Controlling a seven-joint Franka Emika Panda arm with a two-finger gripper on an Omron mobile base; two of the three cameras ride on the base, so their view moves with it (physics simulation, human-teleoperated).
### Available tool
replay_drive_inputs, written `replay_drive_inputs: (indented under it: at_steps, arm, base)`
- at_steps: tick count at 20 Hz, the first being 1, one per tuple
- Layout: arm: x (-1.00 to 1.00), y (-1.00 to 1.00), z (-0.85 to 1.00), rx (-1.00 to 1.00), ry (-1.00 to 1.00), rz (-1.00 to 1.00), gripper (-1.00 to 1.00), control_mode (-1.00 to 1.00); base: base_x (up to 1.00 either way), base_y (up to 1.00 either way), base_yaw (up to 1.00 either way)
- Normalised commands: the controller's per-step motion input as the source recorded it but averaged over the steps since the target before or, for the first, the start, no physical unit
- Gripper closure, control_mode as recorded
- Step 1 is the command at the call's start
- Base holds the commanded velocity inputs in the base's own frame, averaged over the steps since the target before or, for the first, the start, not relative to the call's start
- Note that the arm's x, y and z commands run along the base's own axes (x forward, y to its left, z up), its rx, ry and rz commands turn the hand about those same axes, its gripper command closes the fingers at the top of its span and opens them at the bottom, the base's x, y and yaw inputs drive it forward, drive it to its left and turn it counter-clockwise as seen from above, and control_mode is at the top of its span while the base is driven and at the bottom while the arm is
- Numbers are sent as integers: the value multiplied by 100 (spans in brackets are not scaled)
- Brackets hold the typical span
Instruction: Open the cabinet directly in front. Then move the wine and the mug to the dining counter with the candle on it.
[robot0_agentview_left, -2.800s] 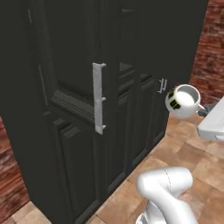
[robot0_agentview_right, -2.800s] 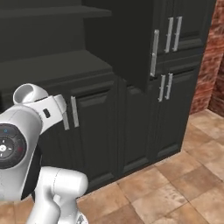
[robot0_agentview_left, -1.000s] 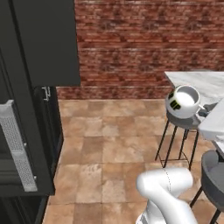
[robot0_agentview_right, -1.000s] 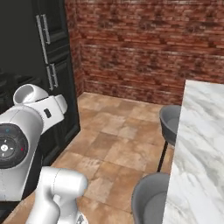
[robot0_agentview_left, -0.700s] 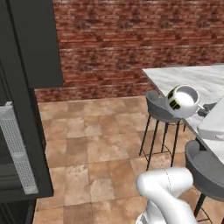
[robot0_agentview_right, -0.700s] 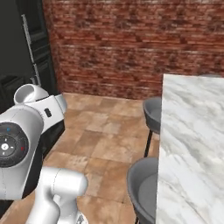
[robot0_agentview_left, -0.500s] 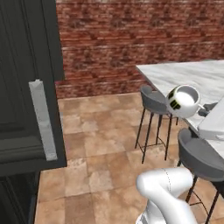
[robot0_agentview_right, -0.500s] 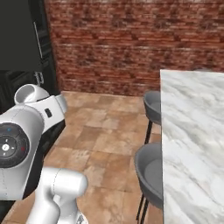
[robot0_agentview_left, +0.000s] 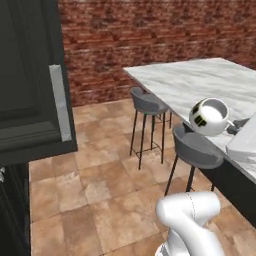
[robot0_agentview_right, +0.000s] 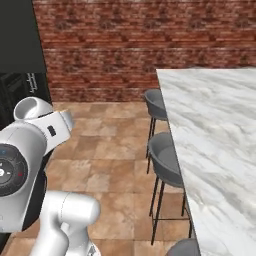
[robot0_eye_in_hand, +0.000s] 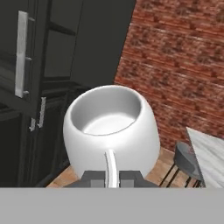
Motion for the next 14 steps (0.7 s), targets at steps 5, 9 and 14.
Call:
replay_drive_inputs:
  at_steps: [5,9,14]
  arm:
    - [0,0,0,0,0,0,100,100]
    - [0,0,0,0,0,0,100,100]
    - [0,0,0,0,0,0,100,100]
  base:
    - [0,0,-55]
    - [0,0,-56]
    - [1,0,-56]
